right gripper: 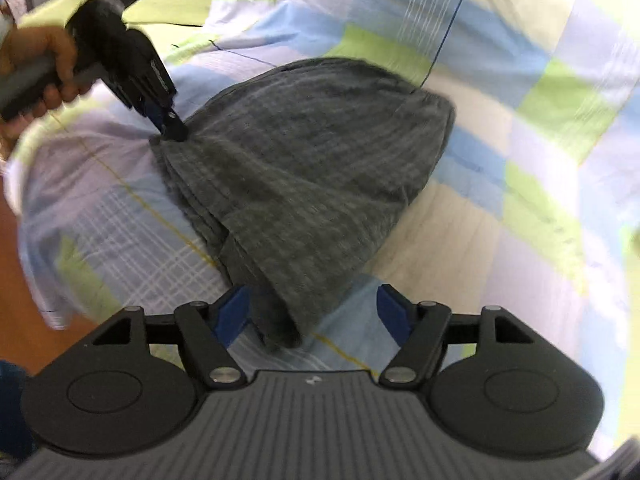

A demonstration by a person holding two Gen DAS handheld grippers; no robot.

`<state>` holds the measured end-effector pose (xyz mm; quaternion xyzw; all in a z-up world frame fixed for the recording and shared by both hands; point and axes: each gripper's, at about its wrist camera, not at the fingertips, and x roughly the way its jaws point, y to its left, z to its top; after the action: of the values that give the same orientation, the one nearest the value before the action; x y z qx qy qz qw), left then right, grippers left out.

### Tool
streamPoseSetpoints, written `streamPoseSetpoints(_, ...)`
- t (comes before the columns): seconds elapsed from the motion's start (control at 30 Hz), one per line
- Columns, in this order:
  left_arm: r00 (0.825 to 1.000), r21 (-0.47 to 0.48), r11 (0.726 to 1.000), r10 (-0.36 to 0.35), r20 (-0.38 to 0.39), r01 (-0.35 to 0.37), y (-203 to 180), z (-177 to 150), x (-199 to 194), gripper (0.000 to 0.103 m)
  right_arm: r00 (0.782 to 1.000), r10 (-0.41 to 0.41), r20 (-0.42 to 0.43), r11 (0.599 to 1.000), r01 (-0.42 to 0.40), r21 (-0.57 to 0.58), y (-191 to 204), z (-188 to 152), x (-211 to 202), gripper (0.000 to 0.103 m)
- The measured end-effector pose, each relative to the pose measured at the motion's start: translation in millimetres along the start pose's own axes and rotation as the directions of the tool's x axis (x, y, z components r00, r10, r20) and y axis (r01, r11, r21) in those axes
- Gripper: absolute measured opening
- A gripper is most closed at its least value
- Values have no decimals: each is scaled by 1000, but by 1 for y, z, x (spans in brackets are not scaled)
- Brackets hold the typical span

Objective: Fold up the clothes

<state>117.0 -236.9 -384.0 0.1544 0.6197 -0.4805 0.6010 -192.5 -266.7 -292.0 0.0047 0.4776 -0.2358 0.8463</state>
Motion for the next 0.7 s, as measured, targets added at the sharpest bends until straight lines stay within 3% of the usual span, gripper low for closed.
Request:
streamPoseSetpoints(0.07,1000,18,1000,-12,-13,12,3,2,0,8,999,-38,-28,998,39,54,3,2,9,61)
streamPoseSetpoints(0.13,1000,36,999,-24,-19,25,4,2,-1,8,998,-26,-57,979,37,200,-7,3,14,61)
streamPoseSetpoints(0.2,999,49,998,-31,-21,32,4,1,-1,8,999,-4,-46,947,19,321,-17,-2,12,61)
streamPoseSetpoints(0.27,999,45,998,-44,-22,45,5,-3,-2,8,999,37,-20,886,-23,463,-30,-12,13,61)
streamPoseSetpoints(0.3,999,46,998,-48,-23,49,6,-4,-1,8,998,56,-8,864,-44,501,-34,-16,14,52)
streamPoseSetpoints(0.33,999,54,997,-49,-25,50,6,-4,-1,8,997,75,1,847,-64,528,-36,-18,16,22)
streamPoseSetpoints(0.37,998,62,997,-49,-28,50,5,-4,0,8,994,106,13,815,-94,572,-41,-21,18,9)
streamPoseSetpoints(0.4,998,75,996,-47,-31,50,3,-4,0,6,993,117,32,780,-112,616,-47,-24,18,5)
streamPoseSetpoints(0.43,998,93,994,-45,-37,48,1,-3,-1,5,992,118,39,773,-117,624,-49,-24,17,5)
streamPoseSetpoints(0.5,998,116,992,-46,-44,51,-3,-3,-5,3,994,103,44,787,-108,607,-49,-21,12,4)
streamPoseSetpoints(0.7,996,253,967,-14,-83,34,-21,-8,-12,2,998,-27,51,889,1,458,-54,1,-16,4)
